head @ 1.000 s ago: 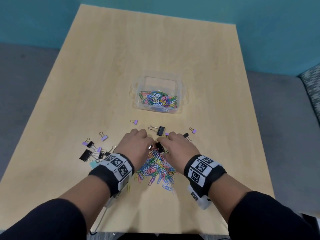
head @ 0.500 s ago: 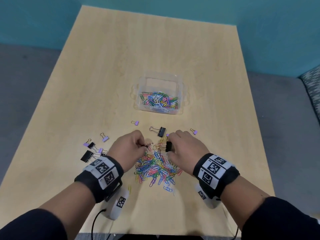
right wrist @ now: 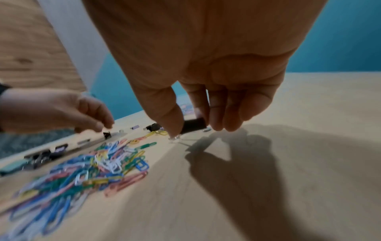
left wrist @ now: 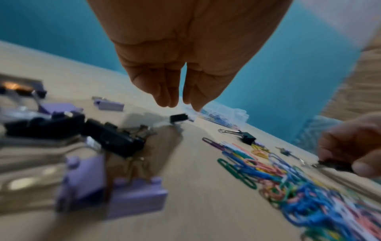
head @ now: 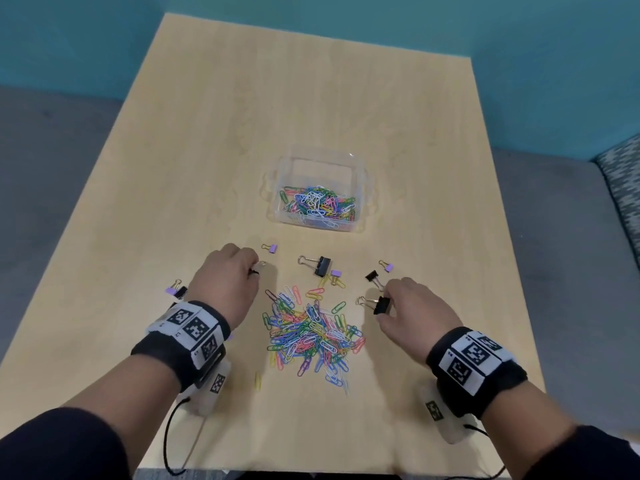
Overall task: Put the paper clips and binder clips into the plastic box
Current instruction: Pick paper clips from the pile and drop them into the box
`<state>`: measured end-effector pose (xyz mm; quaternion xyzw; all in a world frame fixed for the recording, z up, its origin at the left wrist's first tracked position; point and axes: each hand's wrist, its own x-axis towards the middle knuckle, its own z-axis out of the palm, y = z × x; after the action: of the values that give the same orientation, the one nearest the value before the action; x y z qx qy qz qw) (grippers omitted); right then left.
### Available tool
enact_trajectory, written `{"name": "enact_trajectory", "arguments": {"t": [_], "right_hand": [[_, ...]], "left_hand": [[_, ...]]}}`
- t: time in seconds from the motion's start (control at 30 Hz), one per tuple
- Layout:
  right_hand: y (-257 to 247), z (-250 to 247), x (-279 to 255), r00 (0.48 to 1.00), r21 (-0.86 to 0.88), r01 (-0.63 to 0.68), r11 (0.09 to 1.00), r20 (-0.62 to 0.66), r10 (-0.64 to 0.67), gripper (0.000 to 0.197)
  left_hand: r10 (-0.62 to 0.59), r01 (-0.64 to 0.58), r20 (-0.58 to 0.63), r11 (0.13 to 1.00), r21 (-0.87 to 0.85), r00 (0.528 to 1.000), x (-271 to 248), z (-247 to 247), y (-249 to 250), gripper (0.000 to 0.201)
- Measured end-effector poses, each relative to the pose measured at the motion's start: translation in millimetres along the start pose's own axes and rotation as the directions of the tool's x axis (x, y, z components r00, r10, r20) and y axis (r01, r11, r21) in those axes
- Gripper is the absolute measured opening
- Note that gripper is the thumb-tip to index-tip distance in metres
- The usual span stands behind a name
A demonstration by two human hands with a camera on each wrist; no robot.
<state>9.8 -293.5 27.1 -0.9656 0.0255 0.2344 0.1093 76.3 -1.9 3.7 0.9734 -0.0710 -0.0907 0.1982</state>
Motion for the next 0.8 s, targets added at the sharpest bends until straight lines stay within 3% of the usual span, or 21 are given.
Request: {"name": "enact_trajectory", "arguments": {"t": [0.1,0.2,0.27,0.5,0.6,0.8], "right_hand": [[-9,1,-6,0.989,-0.182,0.112,0.977,-0.076,-0.127,0.023],[-34,8,-5,0.942,-0.26,0.295,0.919,-0.083,-0.326,0.036],[-49,14,-1,0.918,-0.276,0.368,0.888,-0.043,-0.394,0.038],[-62,19,3,0.937,-0.326,0.327,0.887,-0.011,-0.35,0.035],[-63,23,-5,0.941,-0.336,0.32,0.886,0.007,-0.338,0.038],[-64,32,-16,0.937,-0.349,0.332,0.876,0.015,-0.349,0.036]], "left_hand": [[0.185,-0.184,-0.011,0.982,0.047,0.983,-15,3,12,0.02],[0.392,-0.408,0.127,0.902,0.139,0.911,-34,16,33,0.043],[0.451,-0.488,0.226,0.86,0.146,0.863,-35,27,42,0.056],[0.479,-0.56,0.331,0.799,0.219,0.813,-20,37,55,0.048],[0.463,-0.549,0.335,0.801,0.238,0.82,-24,36,52,0.043],[0.484,-0.581,0.377,0.787,0.206,0.79,-25,32,63,0.054]]}}
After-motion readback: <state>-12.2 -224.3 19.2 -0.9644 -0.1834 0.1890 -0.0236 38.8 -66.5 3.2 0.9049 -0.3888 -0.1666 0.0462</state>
